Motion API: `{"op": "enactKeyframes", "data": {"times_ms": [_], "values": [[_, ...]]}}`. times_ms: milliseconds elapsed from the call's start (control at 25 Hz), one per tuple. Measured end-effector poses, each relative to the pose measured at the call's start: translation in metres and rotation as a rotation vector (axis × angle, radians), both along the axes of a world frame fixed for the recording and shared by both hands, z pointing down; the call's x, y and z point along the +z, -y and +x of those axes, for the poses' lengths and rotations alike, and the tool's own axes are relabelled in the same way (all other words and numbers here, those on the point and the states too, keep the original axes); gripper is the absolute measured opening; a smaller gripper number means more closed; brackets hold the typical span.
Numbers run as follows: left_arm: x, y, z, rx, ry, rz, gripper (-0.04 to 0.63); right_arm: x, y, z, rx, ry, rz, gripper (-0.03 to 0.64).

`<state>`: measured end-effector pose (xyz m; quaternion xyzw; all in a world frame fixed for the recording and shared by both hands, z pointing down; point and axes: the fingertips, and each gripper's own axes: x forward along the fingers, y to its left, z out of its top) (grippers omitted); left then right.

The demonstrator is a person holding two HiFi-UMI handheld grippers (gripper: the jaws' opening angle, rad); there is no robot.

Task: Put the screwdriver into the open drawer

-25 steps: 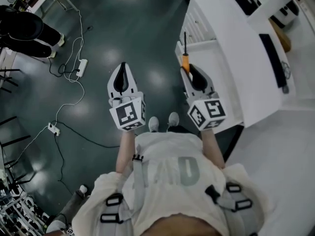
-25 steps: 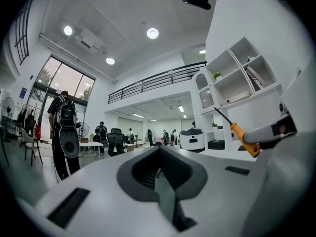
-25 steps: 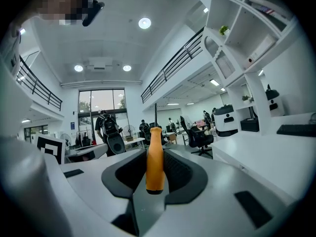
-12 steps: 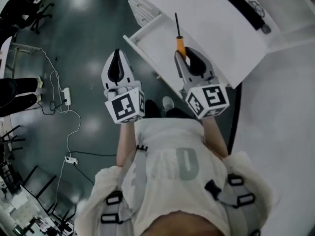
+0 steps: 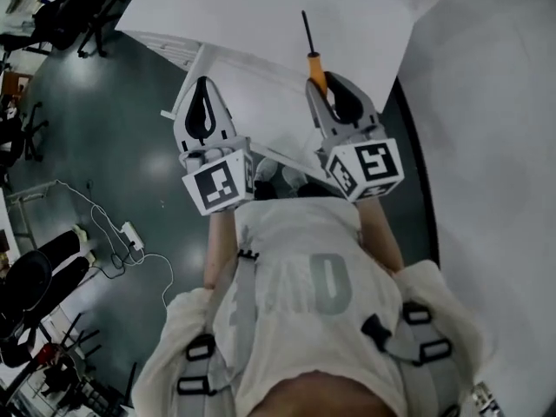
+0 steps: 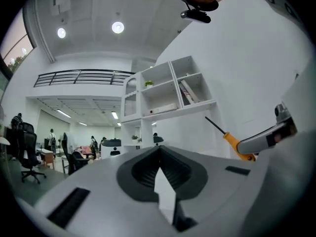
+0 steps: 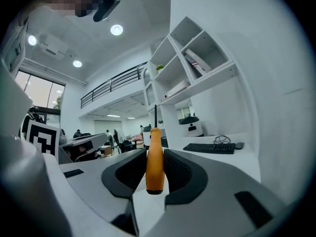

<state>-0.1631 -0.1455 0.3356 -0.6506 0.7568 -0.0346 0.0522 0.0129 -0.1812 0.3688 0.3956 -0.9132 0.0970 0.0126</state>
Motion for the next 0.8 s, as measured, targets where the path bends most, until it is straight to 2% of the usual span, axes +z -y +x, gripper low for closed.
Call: {"op": "enactKeyframes", "data": {"times_ms": [320, 640, 800], "values": [[-0.011, 0.046, 0.04, 0.248, -0.025, 0.004, 0.006, -0.013, -0.007, 0.056, 0.284, -0.019, -0.003, 0.104], [-0.017, 0.061, 0.061, 0.368, -0.03, 0.003, 0.006, -0.019, -0.021, 0.078, 0.427, -0.025, -0.003, 0.104], [-0.018, 0.069, 0.065, 0.406, -0.021, 0.005, 0.006, -0.021, -0.021, 0.081, 0.465, -0.028, 0.001, 0.104]]}}
